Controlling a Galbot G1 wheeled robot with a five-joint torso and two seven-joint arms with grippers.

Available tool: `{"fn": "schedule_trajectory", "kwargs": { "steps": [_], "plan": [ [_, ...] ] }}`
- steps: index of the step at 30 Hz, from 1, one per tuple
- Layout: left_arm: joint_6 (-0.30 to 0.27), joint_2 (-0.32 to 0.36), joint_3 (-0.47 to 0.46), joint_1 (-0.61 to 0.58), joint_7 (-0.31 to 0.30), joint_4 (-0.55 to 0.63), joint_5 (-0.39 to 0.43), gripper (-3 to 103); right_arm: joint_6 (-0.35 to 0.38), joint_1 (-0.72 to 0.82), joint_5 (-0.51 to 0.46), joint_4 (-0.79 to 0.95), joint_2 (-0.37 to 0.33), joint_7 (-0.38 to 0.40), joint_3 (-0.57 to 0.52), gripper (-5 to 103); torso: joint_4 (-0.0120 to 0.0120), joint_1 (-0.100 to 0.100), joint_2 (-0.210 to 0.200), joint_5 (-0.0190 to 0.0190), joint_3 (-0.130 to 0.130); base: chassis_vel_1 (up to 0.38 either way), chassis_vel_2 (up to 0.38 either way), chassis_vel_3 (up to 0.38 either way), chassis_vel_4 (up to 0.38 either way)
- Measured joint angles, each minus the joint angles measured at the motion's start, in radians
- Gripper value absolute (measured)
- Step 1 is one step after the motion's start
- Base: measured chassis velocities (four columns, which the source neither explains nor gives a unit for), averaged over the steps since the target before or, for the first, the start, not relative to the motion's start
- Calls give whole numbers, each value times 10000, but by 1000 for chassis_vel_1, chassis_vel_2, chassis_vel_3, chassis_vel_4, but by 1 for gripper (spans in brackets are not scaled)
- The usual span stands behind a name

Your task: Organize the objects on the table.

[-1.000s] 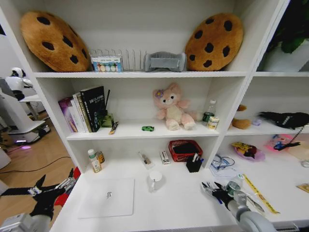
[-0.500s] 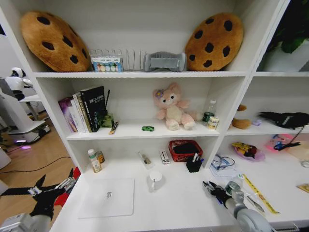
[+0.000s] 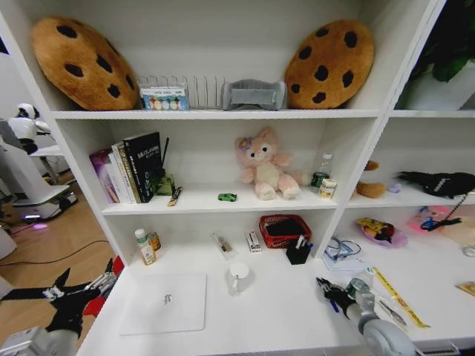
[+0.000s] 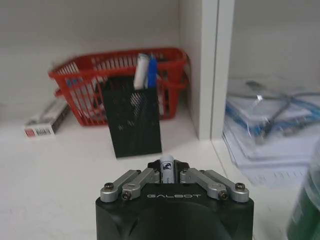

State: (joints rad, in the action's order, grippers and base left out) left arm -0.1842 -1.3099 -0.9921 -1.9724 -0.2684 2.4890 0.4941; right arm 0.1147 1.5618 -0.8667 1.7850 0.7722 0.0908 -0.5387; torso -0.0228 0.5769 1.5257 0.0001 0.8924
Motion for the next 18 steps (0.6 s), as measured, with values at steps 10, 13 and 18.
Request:
{"fn": "schedule_trajectory", "kwargs": {
  "steps": [10,13,18],
  "plan": [
    [1,1,0,0,-2,0,0,100,-2900,-2509,2455,186,195,726,1747,13,2,0,-1,-1,1,0,0,0,0],
    [1,0,0,0,-1,0,0,100,-3508,-3622,2981,-217,387,1390,2607,13,3,1,0,-2,0,0,0,0,0],
    [0,0,0,0,-1,0,0,100,-4252,-5037,3836,-1552,871,2452,3480,13,3,1,-1,0,1,0,0,0,0]
  ]
}}
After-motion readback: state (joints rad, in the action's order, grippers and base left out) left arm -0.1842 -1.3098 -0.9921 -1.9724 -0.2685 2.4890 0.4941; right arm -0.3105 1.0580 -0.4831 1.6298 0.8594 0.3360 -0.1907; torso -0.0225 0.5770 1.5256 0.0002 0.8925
